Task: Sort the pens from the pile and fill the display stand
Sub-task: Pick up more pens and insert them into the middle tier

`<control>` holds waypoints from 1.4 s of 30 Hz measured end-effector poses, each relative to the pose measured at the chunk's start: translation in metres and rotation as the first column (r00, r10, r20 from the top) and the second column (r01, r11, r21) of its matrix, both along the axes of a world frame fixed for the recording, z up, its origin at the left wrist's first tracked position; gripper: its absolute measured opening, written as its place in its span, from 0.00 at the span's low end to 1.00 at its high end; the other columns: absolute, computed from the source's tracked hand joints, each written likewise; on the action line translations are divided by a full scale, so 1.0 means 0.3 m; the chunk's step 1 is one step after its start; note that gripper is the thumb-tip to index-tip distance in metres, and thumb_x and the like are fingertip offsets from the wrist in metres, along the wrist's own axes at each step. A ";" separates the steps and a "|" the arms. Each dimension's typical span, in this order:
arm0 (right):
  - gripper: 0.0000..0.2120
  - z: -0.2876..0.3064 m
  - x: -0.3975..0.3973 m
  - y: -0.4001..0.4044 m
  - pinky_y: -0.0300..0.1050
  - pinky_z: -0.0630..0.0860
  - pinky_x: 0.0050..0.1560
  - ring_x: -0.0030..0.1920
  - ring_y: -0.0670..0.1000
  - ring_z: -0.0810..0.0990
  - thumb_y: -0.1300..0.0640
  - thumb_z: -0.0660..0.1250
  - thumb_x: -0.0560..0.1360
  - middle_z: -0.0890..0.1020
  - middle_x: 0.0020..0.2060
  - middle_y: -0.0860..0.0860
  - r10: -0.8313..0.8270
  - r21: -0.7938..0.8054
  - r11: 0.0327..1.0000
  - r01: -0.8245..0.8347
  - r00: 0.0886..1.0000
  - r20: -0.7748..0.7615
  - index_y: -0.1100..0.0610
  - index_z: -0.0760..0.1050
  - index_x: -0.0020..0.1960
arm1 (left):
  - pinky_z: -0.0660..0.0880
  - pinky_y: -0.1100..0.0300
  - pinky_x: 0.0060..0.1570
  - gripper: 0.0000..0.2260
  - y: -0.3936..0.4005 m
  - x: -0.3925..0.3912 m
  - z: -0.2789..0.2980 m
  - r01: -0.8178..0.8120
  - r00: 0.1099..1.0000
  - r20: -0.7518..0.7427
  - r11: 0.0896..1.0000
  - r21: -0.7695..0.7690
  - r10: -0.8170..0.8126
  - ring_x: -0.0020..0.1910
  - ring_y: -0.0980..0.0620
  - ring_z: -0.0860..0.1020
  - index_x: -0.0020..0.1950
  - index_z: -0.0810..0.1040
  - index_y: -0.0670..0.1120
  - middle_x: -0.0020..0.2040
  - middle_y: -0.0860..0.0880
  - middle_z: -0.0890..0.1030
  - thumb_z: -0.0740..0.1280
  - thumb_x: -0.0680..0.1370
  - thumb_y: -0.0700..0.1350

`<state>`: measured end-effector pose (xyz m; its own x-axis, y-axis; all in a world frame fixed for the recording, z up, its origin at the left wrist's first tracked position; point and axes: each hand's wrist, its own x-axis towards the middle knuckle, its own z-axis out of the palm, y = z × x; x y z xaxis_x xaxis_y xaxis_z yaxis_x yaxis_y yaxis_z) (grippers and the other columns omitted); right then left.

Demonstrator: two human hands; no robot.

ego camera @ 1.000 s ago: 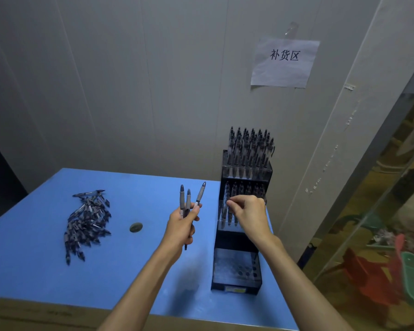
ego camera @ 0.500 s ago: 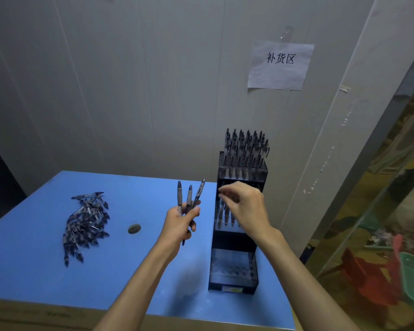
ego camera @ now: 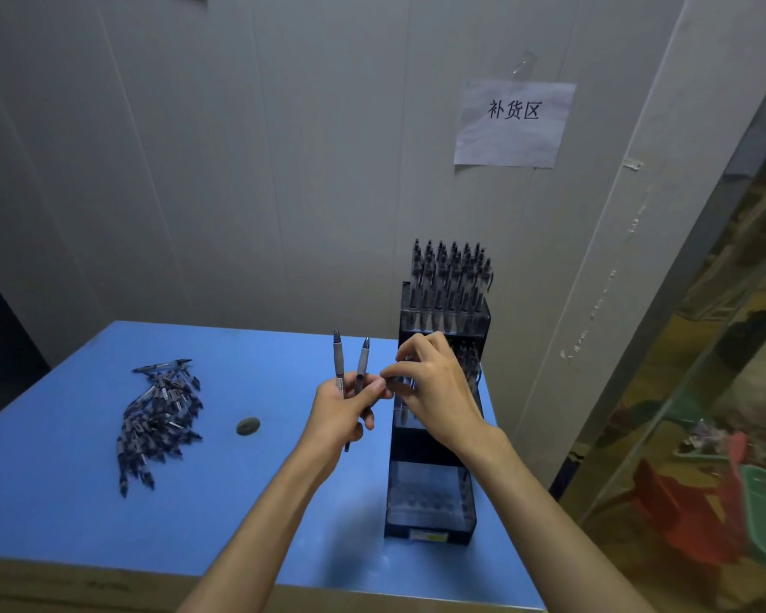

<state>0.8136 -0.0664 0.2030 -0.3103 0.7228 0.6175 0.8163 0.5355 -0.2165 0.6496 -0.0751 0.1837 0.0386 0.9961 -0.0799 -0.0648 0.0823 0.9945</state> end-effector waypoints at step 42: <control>0.08 -0.099 0.121 0.084 0.44 0.84 0.42 0.32 0.41 0.83 0.53 0.78 0.72 0.84 0.32 0.47 -0.290 -0.464 0.881 0.093 0.882 -0.372 0.57 0.85 0.44 | 0.60 0.64 0.26 0.06 0.043 -0.066 -0.073 -0.006 0.999 -0.034 0.995 -0.095 0.003 0.25 0.57 0.63 0.50 0.73 0.47 0.31 0.51 0.72 0.63 0.84 0.48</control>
